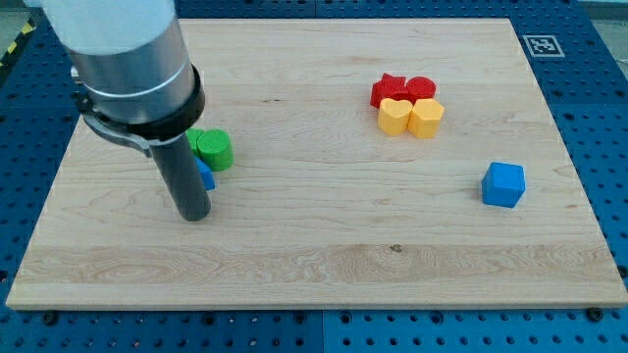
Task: Place your arm at the bottom right corner of the board
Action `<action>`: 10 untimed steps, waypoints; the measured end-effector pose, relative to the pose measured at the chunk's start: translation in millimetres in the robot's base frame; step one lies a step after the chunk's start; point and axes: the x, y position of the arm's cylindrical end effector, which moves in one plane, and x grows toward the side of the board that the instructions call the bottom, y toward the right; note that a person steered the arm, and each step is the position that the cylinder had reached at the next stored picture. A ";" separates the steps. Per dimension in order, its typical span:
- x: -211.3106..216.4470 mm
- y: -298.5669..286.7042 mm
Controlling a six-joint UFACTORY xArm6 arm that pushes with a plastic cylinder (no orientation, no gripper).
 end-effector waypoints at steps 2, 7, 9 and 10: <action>9.9 8.8; 61.4 11.5; 70.3 15.1; 85.5 47.6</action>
